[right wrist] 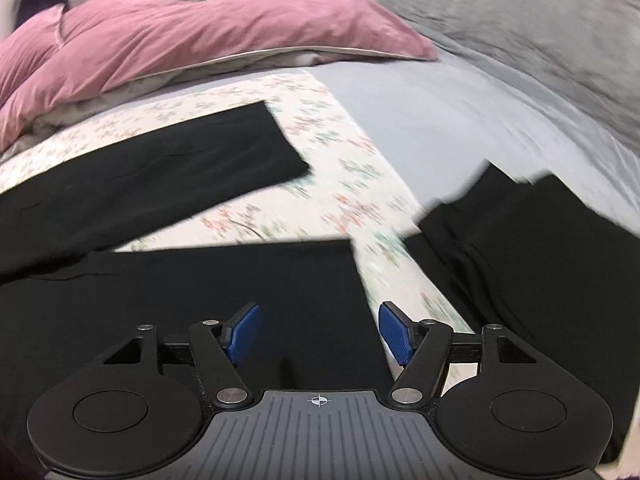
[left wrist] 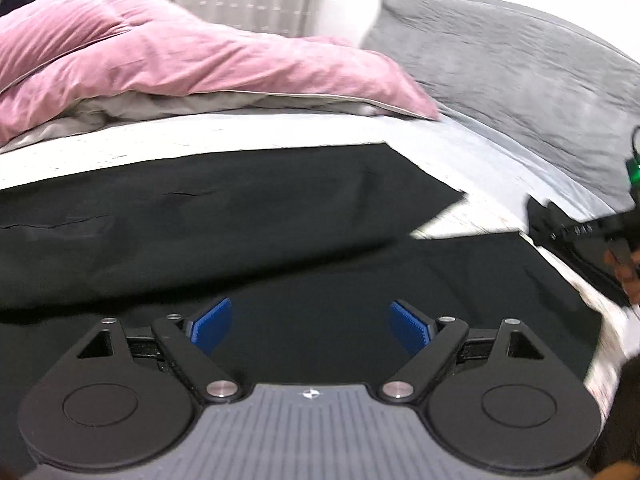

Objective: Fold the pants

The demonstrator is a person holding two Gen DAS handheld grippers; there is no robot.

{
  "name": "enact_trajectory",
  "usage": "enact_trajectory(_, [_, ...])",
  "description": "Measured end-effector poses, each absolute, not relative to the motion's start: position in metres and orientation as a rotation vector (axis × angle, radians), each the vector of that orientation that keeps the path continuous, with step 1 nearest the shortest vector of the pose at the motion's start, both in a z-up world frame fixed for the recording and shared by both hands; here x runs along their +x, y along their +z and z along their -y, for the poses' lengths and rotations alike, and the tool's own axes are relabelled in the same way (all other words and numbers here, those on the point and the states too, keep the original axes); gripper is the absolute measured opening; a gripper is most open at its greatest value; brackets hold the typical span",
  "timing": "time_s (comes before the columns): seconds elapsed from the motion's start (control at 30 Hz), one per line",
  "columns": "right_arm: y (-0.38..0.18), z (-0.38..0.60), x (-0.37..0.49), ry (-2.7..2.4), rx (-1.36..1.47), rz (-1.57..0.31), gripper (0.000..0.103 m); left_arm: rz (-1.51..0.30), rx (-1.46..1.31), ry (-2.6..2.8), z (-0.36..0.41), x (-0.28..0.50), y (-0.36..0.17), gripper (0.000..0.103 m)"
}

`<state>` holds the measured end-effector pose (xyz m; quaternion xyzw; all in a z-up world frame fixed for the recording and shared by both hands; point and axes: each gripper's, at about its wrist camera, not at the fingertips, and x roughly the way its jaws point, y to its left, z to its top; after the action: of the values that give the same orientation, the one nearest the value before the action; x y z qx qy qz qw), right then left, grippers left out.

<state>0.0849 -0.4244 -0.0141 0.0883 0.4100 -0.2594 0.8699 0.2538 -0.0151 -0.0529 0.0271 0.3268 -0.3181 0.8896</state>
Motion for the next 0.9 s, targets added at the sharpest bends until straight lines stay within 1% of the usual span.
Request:
enact_trajectory(0.1, [-0.017, 0.425, 0.119, -0.504, 0.124, -0.864, 0.071, -0.685, 0.032, -0.597, 0.012, 0.271, -0.061, 0.103])
enact_trajectory(0.23, [-0.024, 0.441, 0.158, -0.492, 0.165, -0.856, 0.072, -0.712, 0.03, -0.581, 0.008, 0.285, -0.068, 0.103])
enact_trajectory(0.47, [-0.012, 0.441, 0.247, -0.337, 0.19, -0.838, 0.072, -0.658, 0.048, -0.497, -0.019, 0.3, -0.055, 0.103])
enact_trajectory(0.5, [-0.01, 0.435, 0.261, -0.281, 0.185, -0.842, 0.072, -0.651, 0.033, -0.473, -0.027, 0.304, -0.053, 0.103])
enact_trajectory(0.6, [-0.011, 0.408, 0.306, -0.116, 0.145, -0.86, 0.078, -0.638, -0.001, -0.426, -0.045, 0.311, -0.05, 0.103])
enact_trajectory(0.77, [-0.017, 0.343, 0.375, 0.079, 0.022, -0.863, 0.078, -0.643, -0.058, -0.338, -0.07, 0.323, -0.05, 0.103])
enact_trajectory(0.9, [-0.029, 0.282, 0.423, 0.205, -0.098, -0.883, 0.078, -0.723, -0.153, -0.274, -0.088, 0.337, -0.059, 0.103])
